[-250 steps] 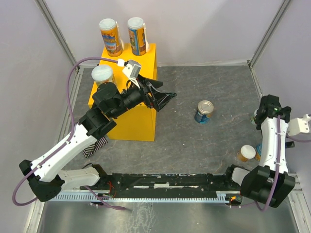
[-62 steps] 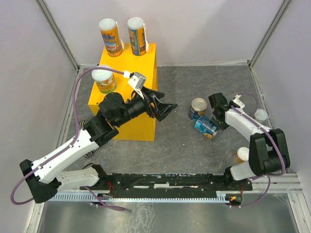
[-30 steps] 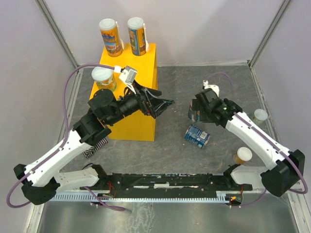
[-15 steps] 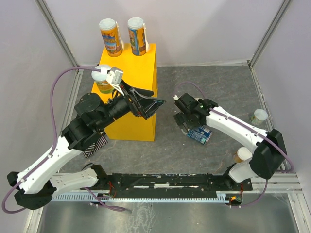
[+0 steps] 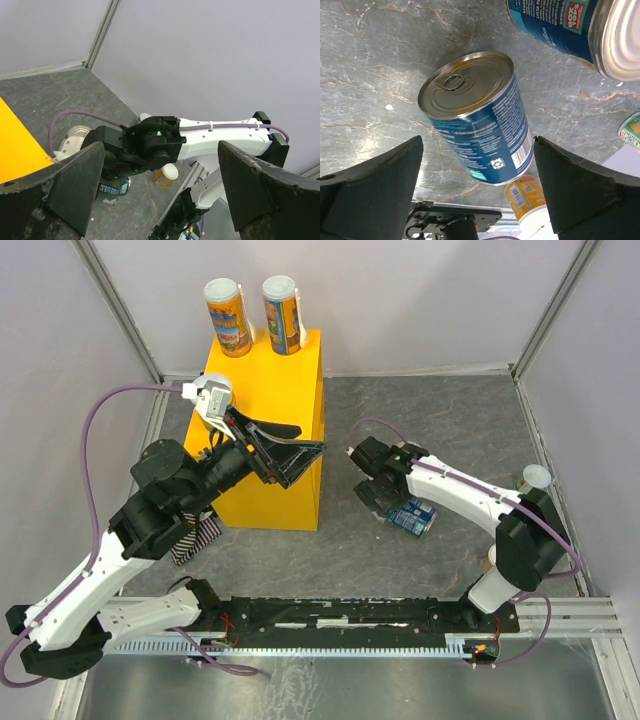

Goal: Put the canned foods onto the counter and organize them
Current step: Pick up the canned food from the center of the board, then place the canned food on the counter.

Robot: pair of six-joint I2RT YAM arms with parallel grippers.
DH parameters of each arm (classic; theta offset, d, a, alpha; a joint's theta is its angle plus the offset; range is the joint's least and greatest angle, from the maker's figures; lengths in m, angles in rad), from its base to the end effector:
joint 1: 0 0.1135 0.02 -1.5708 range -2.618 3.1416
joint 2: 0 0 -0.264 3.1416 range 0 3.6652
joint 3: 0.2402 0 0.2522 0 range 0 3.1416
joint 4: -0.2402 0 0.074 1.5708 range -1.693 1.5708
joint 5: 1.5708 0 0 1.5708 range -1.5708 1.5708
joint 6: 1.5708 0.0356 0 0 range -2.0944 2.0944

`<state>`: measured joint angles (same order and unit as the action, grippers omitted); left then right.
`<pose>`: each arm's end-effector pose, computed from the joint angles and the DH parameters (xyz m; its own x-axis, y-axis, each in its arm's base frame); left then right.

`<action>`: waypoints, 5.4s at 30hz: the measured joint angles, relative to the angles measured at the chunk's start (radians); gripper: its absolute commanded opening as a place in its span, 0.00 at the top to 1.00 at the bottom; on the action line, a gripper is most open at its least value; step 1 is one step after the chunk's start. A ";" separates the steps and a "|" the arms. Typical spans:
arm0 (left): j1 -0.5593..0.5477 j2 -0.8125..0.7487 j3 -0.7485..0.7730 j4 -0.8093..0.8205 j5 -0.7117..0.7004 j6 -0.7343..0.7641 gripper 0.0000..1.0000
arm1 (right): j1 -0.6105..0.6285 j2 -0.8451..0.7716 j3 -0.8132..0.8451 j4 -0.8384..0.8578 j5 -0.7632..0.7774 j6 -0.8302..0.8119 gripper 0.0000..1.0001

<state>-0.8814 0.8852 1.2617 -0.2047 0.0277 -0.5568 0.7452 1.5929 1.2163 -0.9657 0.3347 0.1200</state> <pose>0.1052 -0.1292 0.4824 -0.3245 -0.4369 -0.8390 0.7270 0.4522 -0.5167 0.2285 0.1949 0.2383 -0.7808 -0.5666 -0.2632 -0.4959 0.8183 -0.2905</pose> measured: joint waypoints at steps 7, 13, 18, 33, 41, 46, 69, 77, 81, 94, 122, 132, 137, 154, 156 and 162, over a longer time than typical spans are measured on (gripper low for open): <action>0.000 -0.007 0.003 -0.010 -0.009 0.000 0.00 | 0.000 0.042 -0.014 0.029 0.013 -0.033 0.01; 0.000 -0.007 0.003 -0.012 -0.023 0.000 0.00 | 0.002 0.085 -0.017 0.038 -0.013 -0.050 0.01; 0.000 -0.007 0.003 -0.012 -0.027 0.000 0.00 | 0.001 0.120 -0.018 0.052 -0.022 -0.067 0.01; 0.000 0.018 0.005 -0.018 -0.053 0.001 0.01 | -0.040 0.186 -0.018 0.086 -0.017 -0.130 0.00; 0.000 0.039 0.009 -0.034 -0.054 0.003 0.01 | -0.053 0.239 -0.018 0.105 -0.015 -0.137 0.10; 0.000 0.039 0.012 -0.034 -0.056 0.010 0.01 | -0.053 0.240 -0.018 0.106 -0.023 -0.135 0.33; 0.000 0.053 0.037 -0.034 -0.057 0.016 0.01 | -0.055 0.095 -0.031 0.185 -0.240 0.036 0.99; 0.000 0.053 0.037 -0.033 -0.057 0.016 0.01 | -0.053 -0.026 -0.127 0.256 -0.241 0.096 0.98; 0.000 0.053 0.037 -0.033 -0.062 0.016 0.00 | -0.053 -0.091 -0.191 0.300 -0.240 0.127 0.98; 0.000 0.027 0.037 -0.031 -0.110 0.016 0.00 | -0.053 -0.286 -0.298 0.377 -0.228 0.168 0.98; 0.000 -0.035 0.037 -0.034 -0.264 0.015 0.00 | -0.053 -0.427 0.209 0.230 -0.131 0.085 0.98; 0.000 -0.010 0.063 -0.052 -0.261 0.015 0.00 | -0.053 -0.332 0.428 0.238 -0.134 0.029 0.98; 0.000 0.010 0.106 -0.056 -0.243 0.015 0.01 | -0.053 -0.263 0.519 0.241 -0.149 0.008 0.98; 0.000 0.016 0.176 -0.071 -0.175 0.015 0.02 | -0.046 -0.144 0.716 0.352 -0.233 -0.005 0.98; 0.000 0.017 0.182 -0.078 -0.174 0.015 0.02 | -0.040 -0.129 0.724 0.366 -0.242 -0.006 0.98; 0.000 0.011 0.192 -0.097 -0.175 0.015 0.02 | -0.019 -0.060 0.764 0.385 -0.266 -0.013 0.98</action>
<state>-0.8814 0.8959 1.4532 -0.3012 -0.1474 -0.5415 0.7258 1.5333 1.9808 -0.5812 0.0689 0.1066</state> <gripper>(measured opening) 0.984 0.941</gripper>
